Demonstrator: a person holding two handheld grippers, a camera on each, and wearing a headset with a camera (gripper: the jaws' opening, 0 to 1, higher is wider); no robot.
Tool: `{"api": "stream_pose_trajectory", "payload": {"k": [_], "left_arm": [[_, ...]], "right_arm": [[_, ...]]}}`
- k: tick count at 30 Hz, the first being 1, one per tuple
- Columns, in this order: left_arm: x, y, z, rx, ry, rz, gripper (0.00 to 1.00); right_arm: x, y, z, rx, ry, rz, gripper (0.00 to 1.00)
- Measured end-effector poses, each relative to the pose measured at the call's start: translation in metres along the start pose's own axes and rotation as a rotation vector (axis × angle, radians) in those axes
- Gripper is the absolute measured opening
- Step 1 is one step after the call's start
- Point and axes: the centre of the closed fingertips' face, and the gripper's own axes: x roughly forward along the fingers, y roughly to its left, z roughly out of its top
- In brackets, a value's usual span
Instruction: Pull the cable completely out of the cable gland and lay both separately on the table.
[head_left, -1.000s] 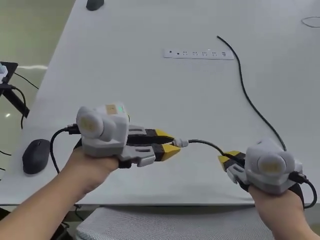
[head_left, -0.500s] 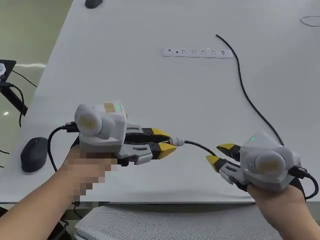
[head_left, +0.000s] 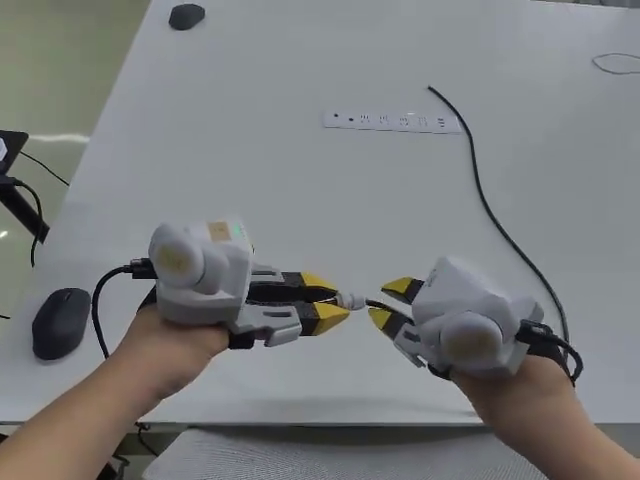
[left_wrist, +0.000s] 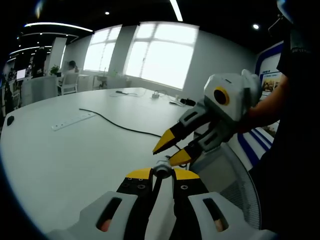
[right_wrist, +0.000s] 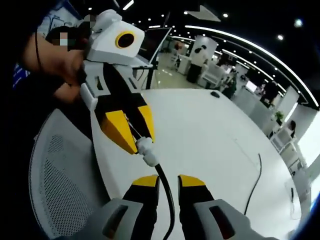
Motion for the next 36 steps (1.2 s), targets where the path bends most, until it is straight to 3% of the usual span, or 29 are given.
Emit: {"api": "stream_pose_trajectory", "payload": {"k": [19,27,36], "left_arm": [[0.001,-0.001,-0.003,-0.006,-0.001,0.0,0.15],[-0.001,-0.001,-0.001,-0.006,-0.011,0.003,0.15],[-0.002,0.0,0.004,-0.006,-0.034,0.008,0.15]], "right_arm": [[0.001,0.006,-0.005,-0.049,0.014,0.01,0.0],[0.002,0.004,-0.006,-0.02,0.005,0.008,0.0],[-0.001,-0.011,-0.019,0.113,-0.007,-0.033,0.0]]}}
